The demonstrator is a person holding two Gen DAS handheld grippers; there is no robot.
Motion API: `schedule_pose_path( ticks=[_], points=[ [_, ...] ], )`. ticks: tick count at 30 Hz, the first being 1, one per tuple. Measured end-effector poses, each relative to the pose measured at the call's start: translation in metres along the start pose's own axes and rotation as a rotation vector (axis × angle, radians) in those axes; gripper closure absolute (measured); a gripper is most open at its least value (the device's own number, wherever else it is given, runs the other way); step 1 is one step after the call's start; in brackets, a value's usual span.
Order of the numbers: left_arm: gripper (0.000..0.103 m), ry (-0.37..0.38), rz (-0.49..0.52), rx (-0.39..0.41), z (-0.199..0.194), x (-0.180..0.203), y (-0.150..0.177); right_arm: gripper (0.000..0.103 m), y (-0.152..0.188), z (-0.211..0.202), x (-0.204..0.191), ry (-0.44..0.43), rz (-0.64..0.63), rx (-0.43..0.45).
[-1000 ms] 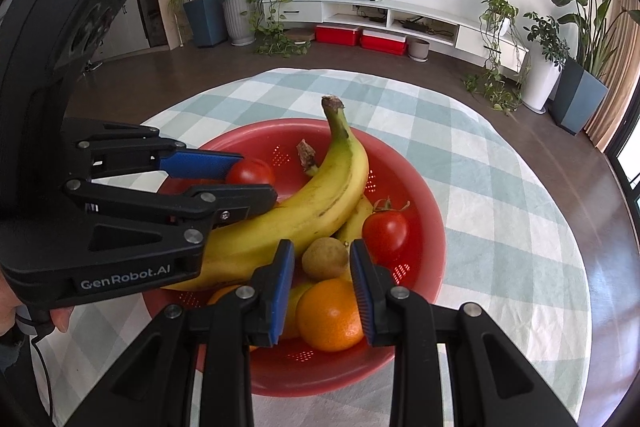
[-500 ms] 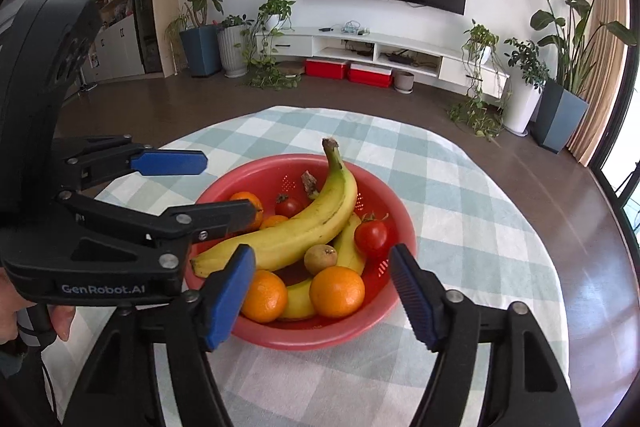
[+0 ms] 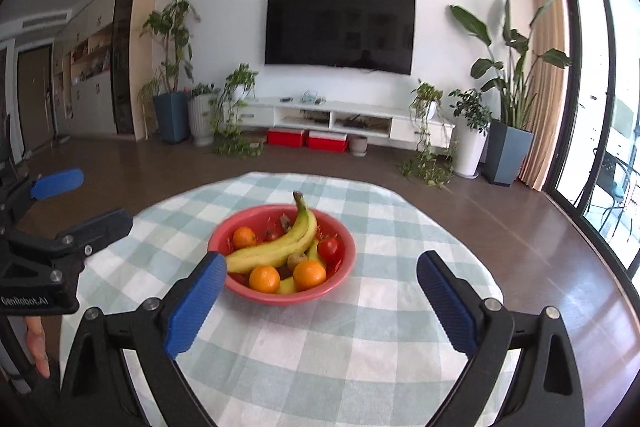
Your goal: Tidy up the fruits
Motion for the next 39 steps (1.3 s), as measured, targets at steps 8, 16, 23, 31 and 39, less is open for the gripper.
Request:
schedule_pose_path(
  ticks=[8, 16, 23, 31, 39],
  points=[
    [0.000, -0.078, -0.076, 0.070, -0.082, -0.014, -0.001, 0.000, -0.040, -0.088, -0.006, 0.082, 0.025, 0.294],
    [0.000, -0.056, -0.058, -0.089, -0.082, 0.001, 0.028, 0.000, -0.018, -0.095, -0.013, 0.110, 0.018, 0.187],
    [0.000, -0.018, -0.011, -0.212, -0.062, 0.021, 0.067, 0.000, 0.049, -0.058, 0.000, 0.141, 0.077, -0.065],
    [0.000, -0.011, -0.040, -0.315, -0.025, 0.023, 0.093, 0.000, 0.093, -0.039, -0.001, 0.133, 0.107, -0.228],
    [0.000, -0.006, -0.053, -0.376, -0.004, 0.021, 0.109, 0.000, 0.106, -0.030, -0.006, 0.113, 0.119, -0.275]
  ],
)
Point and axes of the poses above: each gripper's, at about its wrist camera, not at the fingertips, and z roughly the way its jaws point, x to its right, y to its underside, the point moved 4 cm from there along z, roughly the way its jaws point, and after that the axes turned 15 degrees about -y, right-handed, at the moved point
